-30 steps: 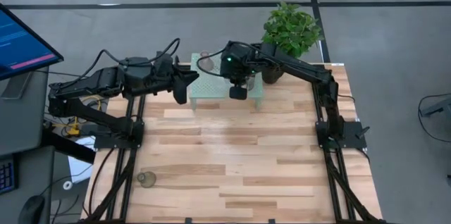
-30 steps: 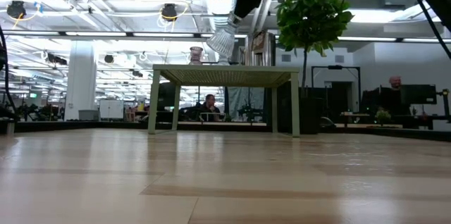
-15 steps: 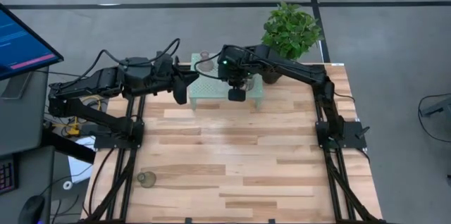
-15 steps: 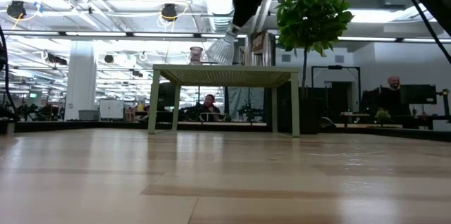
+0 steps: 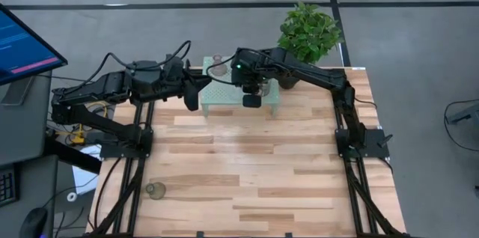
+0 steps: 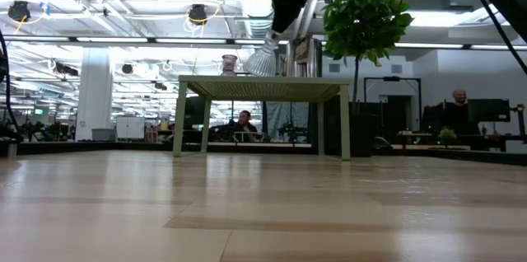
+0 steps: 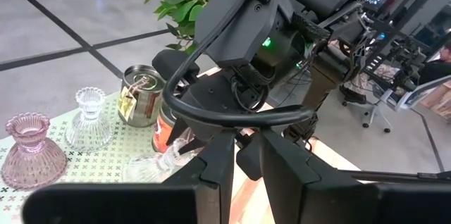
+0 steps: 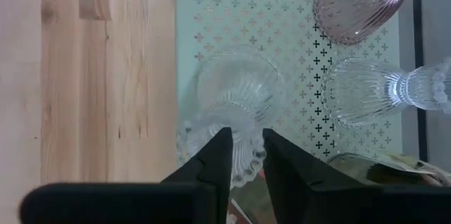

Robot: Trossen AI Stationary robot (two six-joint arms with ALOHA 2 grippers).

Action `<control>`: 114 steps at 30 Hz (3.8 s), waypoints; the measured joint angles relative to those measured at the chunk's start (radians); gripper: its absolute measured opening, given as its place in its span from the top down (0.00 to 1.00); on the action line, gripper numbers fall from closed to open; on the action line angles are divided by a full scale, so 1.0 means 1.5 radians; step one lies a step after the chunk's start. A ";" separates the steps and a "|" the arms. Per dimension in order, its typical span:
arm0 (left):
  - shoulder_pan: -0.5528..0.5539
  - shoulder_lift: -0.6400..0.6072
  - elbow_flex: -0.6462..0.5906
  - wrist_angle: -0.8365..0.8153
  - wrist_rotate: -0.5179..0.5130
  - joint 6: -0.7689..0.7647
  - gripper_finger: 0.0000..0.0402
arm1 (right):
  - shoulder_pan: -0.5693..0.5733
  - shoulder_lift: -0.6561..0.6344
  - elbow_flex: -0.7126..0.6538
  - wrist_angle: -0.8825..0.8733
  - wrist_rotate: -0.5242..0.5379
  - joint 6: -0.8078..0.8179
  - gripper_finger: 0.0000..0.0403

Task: Pick & Place candle stick holders
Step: Put the transparent vase on the shelf, then put the pink vase on the shelf

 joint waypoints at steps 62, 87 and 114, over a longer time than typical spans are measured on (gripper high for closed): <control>0.000 -0.001 0.000 0.002 0.006 0.005 0.83 | 0.040 0.021 0.025 -0.043 -0.022 -0.087 1.00; -0.002 -0.002 0.000 -0.030 0.007 -0.006 0.83 | 0.003 -0.003 0.029 0.019 -0.020 -0.099 1.00; -0.157 0.078 0.000 -0.618 0.309 -0.299 0.46 | 0.257 -0.535 -0.068 -0.153 0.140 0.310 1.00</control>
